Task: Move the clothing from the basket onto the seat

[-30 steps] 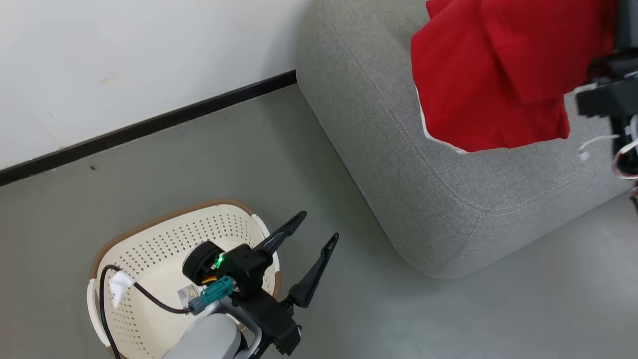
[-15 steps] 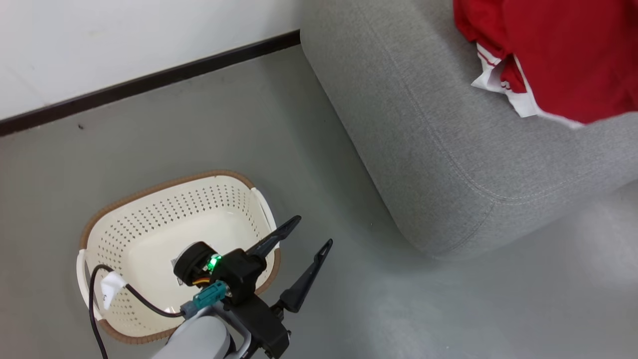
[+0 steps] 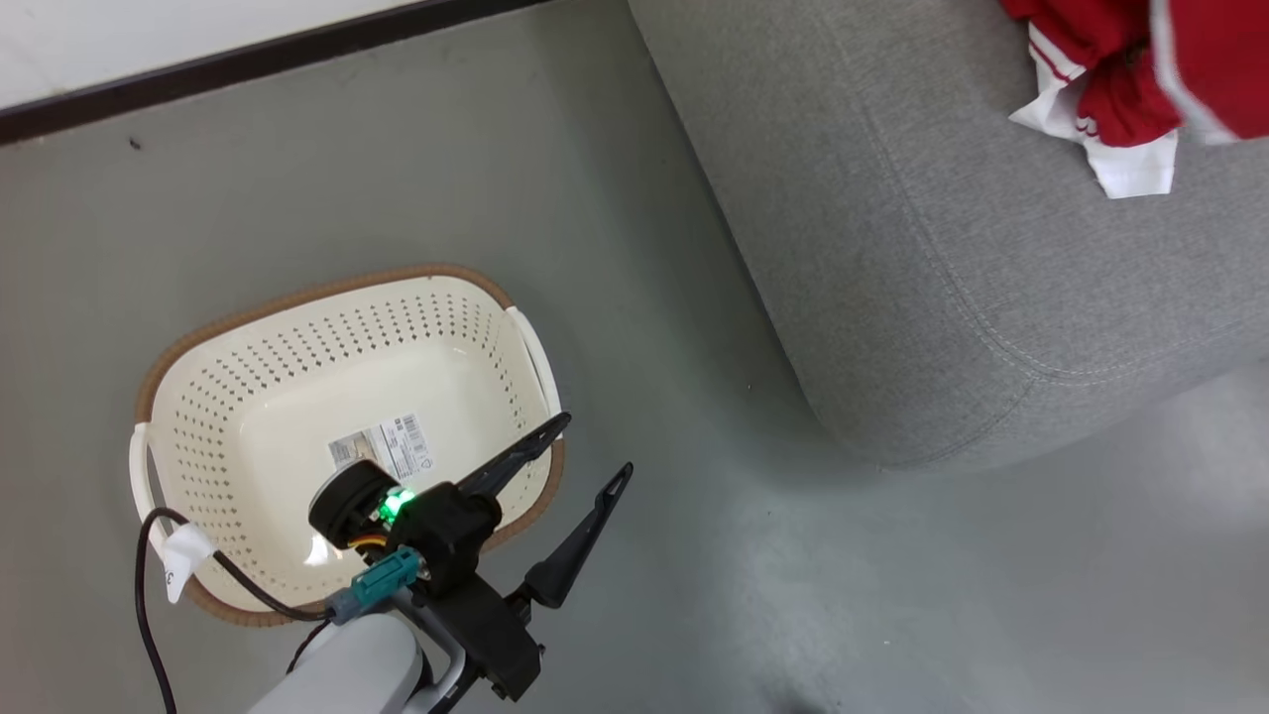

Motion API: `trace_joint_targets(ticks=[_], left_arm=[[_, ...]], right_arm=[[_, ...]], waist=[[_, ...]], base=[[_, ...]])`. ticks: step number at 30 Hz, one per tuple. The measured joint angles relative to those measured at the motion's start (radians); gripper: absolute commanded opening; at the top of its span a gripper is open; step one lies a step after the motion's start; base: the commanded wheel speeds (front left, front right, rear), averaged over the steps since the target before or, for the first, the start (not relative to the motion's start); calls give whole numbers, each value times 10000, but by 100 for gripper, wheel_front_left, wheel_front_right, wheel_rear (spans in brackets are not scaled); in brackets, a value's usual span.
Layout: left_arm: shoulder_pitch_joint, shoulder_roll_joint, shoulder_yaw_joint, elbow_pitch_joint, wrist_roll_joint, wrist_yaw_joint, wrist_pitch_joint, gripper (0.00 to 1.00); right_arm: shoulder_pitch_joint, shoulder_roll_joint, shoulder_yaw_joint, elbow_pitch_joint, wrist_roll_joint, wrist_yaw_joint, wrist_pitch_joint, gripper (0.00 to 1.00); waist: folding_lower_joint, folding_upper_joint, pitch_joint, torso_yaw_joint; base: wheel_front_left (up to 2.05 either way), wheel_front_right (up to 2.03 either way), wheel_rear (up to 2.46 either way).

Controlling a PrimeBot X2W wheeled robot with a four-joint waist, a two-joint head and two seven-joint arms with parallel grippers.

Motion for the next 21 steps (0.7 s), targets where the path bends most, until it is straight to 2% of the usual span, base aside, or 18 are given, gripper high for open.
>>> trace_joint_targets(ticks=[13,21], left_arm=[[-58,570,-345,-31,-2,0,0,100],[-53,796,-562,-35,-15,0,0,100]], right_arm=[[-430,-134,-1323,194,-136,-81,686,0],[-256,385,-3662,63,-934,-81,1281,0]], waist=[[-1,0,918,318],[-1,0,1322,413]], base=[[0,0,0],[0,0,0]])
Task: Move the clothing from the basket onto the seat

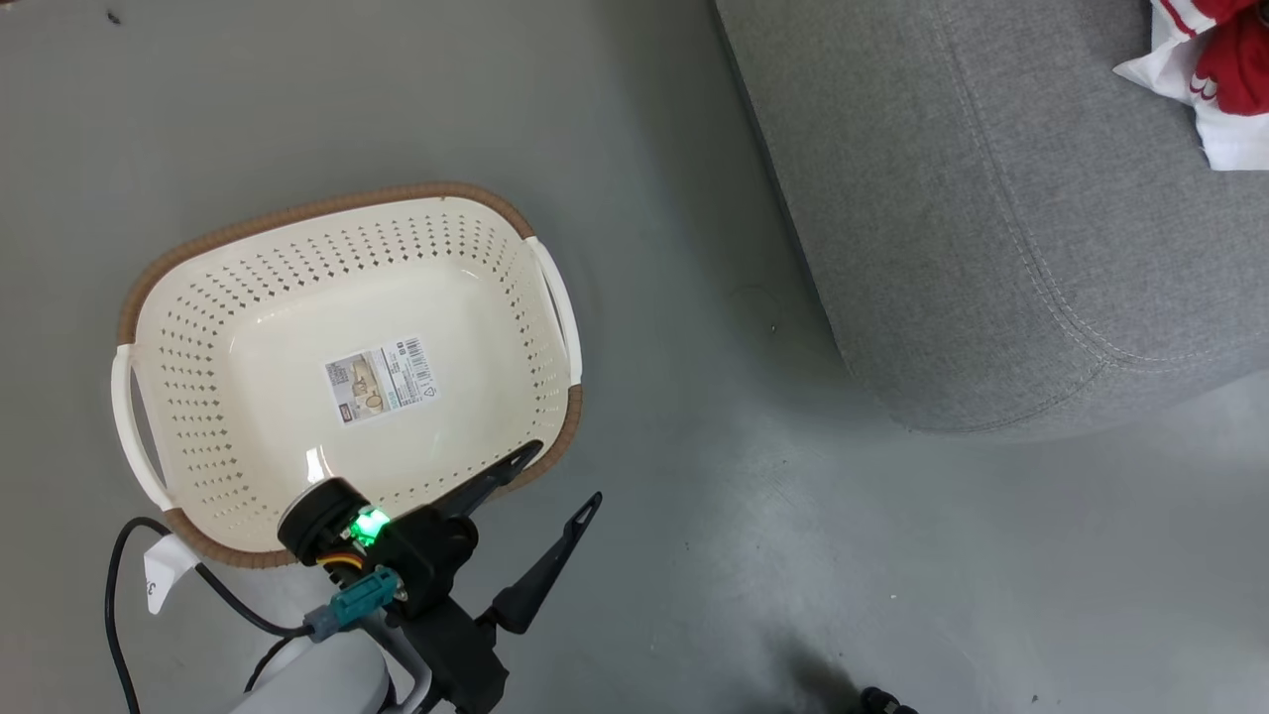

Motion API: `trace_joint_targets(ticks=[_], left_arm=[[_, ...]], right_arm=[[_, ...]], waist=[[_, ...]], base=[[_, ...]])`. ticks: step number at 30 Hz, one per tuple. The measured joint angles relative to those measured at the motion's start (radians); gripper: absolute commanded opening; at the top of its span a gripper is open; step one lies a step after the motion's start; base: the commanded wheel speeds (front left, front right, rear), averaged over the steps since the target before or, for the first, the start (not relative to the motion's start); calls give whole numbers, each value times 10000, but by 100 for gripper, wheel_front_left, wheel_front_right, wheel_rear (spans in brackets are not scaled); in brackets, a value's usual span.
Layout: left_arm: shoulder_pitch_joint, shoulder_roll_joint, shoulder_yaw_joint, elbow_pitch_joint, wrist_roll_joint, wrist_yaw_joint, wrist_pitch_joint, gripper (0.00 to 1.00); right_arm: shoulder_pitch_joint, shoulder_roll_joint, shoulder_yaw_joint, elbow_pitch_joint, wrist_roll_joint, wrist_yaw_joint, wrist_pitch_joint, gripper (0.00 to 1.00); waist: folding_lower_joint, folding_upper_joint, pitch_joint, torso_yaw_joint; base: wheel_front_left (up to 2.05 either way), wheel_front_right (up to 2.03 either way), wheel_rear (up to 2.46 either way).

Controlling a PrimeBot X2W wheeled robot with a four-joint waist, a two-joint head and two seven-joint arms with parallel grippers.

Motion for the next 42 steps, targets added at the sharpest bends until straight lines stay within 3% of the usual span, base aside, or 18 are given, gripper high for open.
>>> trace_joint_targets(ticks=[5,11,21,26,30,33,39,40,42], left_arm=[[16,105,-98,-33,-48,0,0,100],[-16,410,-107,-117,-71,0,0,100],[-327,439,-272,-203,-73,2,0,100],[-338,514,-403,-169,-75,0,-2,100],[-352,658,-370,-109,-90,0,-2,100],[-389,671,-360,-52,-94,0,-2,100],[-618,541,-313,15,-182,0,-2,100],[-628,508,-295,21,-198,0,-2,100],[-629,433,-261,67,-320,2,-2,100]], right_arm=[[432,303,-899,217,-284,-10,35,0],[-9,393,-880,744,-196,-10,-217,0],[-1617,282,-761,1835,-428,-10,-825,0],[-1474,940,-1227,3150,-447,-10,-268,0],[-1138,1592,-859,3837,-113,-10,-50,0],[-1127,1822,-629,4378,96,203,-59,0],[-1135,1668,-405,5089,173,761,-431,0],[-1147,1653,-372,5158,173,813,-546,4],[-1146,1645,-217,5250,86,988,-807,63]], waist=[[0,0,271,84],[0,-1,654,229],[-1,-1,1224,580],[-1,-1,1458,717],[0,0,1643,764],[0,0,1730,786],[0,-1,1691,855],[0,0,1665,865],[-1,-1,1602,884]], base=[[0,0,0],[0,0,0],[0,0,0],[0,0,0],[0,0,0],[0,0,0],[0,0,0],[0,0,0],[0,0,0]])
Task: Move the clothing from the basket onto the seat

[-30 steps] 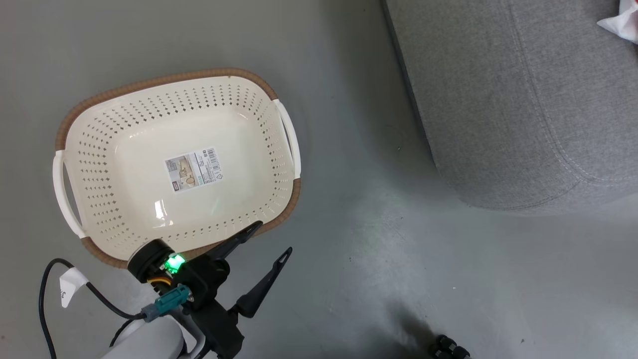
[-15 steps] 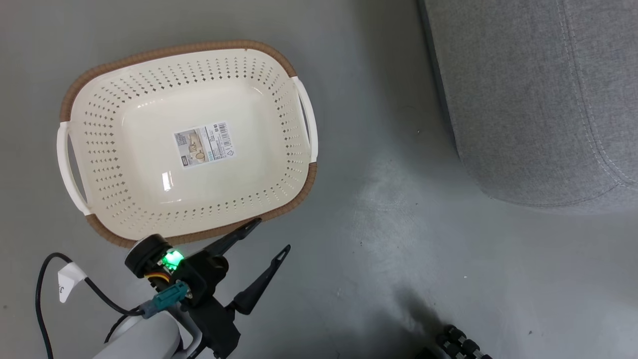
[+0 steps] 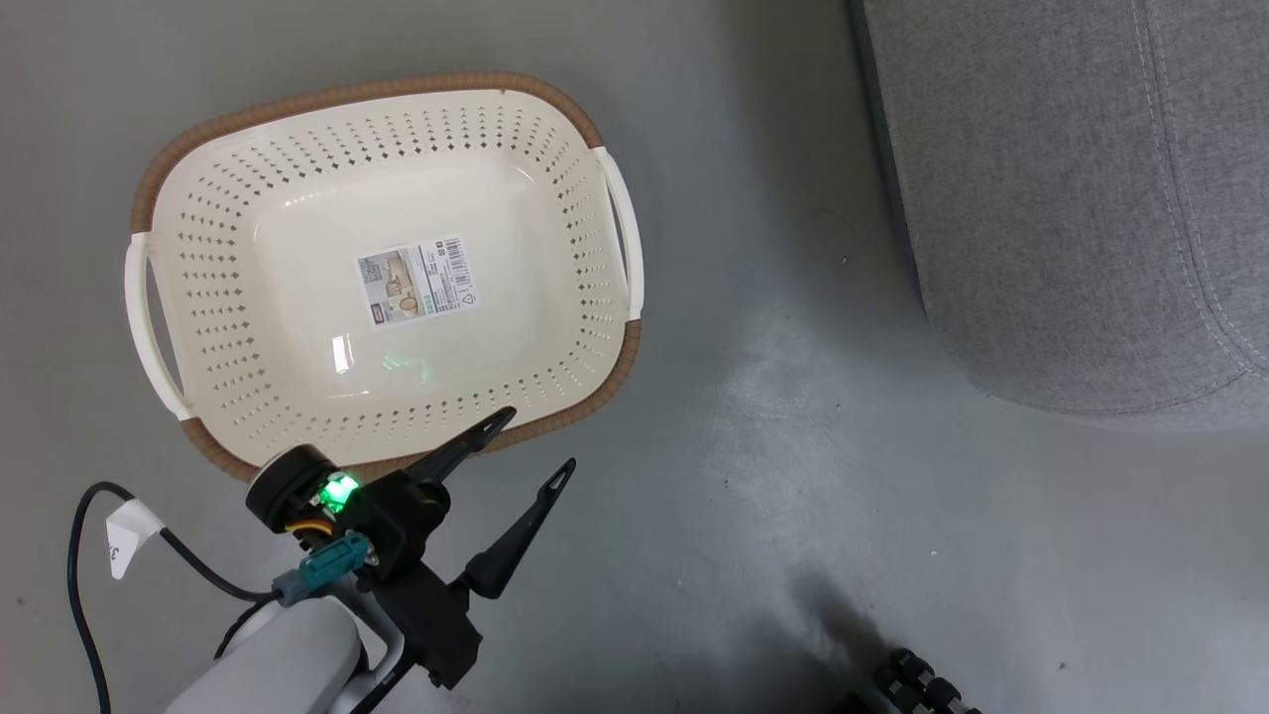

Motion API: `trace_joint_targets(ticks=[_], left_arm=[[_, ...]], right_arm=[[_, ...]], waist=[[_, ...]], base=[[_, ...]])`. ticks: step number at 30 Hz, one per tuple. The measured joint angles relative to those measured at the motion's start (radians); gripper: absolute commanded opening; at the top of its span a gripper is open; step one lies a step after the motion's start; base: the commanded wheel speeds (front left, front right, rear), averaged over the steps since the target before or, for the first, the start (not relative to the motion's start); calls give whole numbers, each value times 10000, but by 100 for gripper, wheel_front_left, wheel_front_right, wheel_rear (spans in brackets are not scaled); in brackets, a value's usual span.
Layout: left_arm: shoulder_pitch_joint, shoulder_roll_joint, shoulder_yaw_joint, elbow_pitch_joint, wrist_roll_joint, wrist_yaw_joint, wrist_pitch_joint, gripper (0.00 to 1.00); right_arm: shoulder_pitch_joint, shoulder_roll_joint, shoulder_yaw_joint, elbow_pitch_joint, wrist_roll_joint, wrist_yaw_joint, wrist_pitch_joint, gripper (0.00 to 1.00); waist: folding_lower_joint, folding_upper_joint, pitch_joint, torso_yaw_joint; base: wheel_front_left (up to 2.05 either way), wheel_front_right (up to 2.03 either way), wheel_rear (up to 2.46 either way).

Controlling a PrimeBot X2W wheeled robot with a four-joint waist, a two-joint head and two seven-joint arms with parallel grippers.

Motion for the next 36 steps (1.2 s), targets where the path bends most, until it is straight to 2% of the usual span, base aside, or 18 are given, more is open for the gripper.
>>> trace_joint_targets(ticks=[1,7,17,24,30,36], left_arm=[[0,0,0,0,0,0,0,100],[-4,-257,-25,188,-81,-2,0,100],[18,-848,336,662,-401,-2,0,100],[117,-1183,1026,1156,-855,-2,0,100],[222,-1538,1722,1632,-1085,4,0,100],[402,-1873,2452,2238,-1413,27,0,100]], right_arm=[[0,0,0,0,0,0,0,100],[289,414,499,-15,-278,318,-771,100],[1914,982,1009,-257,-746,428,-986,100],[2883,1609,1404,-798,-1158,408,-1022,100],[3476,1760,1659,-1183,-1252,428,-1030,100],[4113,1799,1971,-1396,-1319,790,-1030,100]], waist=[[0,0,0,0],[0,0,-327,41],[0,-1,-1246,143],[-1,0,-2018,291],[-1,-1,-2699,521],[-2,-1,-3507,952]], base=[[0,0,0],[0,0,0],[0,0,0],[0,0,0],[0,0,0],[0,0,0]])
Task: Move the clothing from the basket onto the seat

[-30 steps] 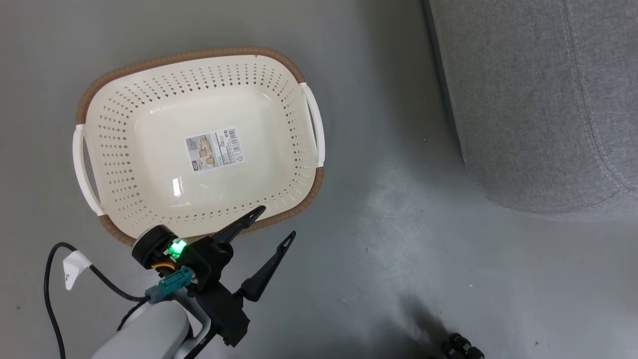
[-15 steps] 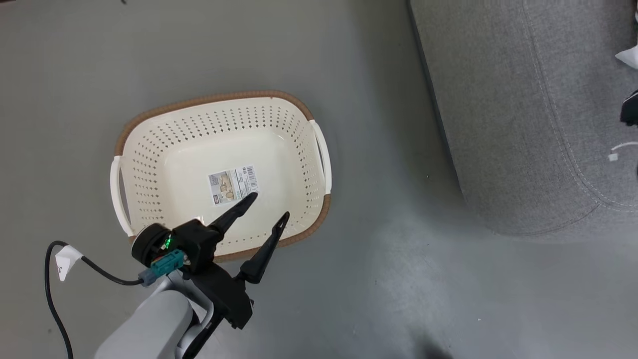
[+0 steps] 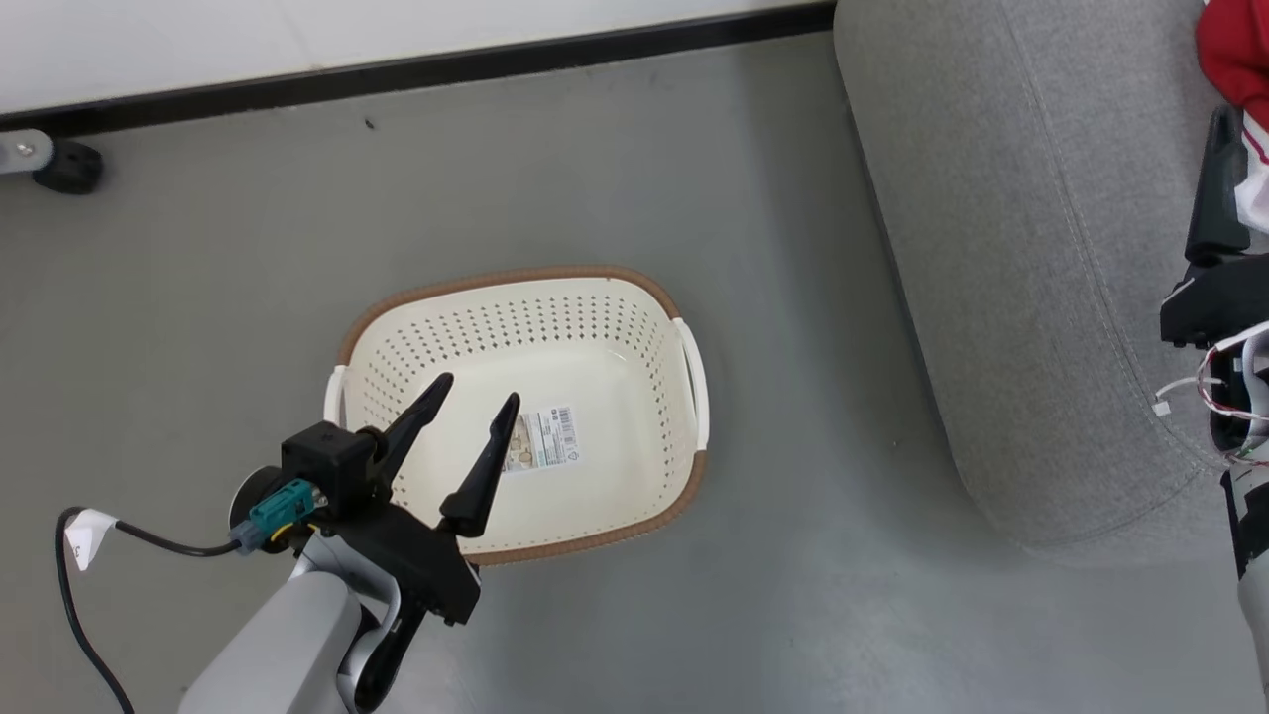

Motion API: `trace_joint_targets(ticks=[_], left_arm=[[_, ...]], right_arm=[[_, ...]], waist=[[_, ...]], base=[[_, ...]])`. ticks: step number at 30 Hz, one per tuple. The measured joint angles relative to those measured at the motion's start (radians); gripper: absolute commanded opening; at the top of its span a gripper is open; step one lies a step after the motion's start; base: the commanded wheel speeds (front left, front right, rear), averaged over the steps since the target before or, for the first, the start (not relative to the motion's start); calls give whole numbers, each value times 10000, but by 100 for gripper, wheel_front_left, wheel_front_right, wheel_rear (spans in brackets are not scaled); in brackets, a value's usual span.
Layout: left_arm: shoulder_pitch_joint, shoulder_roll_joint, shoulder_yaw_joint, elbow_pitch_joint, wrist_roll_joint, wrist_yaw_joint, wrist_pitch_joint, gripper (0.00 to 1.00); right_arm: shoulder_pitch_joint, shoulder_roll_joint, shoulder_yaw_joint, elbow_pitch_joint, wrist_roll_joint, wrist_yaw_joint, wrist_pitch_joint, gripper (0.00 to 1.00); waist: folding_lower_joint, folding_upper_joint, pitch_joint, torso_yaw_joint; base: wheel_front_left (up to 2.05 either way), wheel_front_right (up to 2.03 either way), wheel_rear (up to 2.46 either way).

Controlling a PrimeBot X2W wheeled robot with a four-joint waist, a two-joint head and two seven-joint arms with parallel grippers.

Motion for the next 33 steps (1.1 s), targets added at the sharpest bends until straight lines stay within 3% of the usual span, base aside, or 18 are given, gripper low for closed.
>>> trace_joint_targets(ticks=[14,23,33], left_arm=[[788,-314,1104,754,8,541,2,100],[1298,-349,1900,731,351,1135,2,100],[1933,-353,2717,247,690,1457,2,100]], right_arm=[[1701,848,694,-652,134,518,0,100],[2349,1231,1258,-986,295,604,0,100],[3250,1442,1785,-1279,706,662,0,100]], waist=[[-1,0,-1640,1090],[0,0,-2511,1610],[0,0,-3153,1866]], base=[[0,0,0],[0,0,0],[0,0,0]])
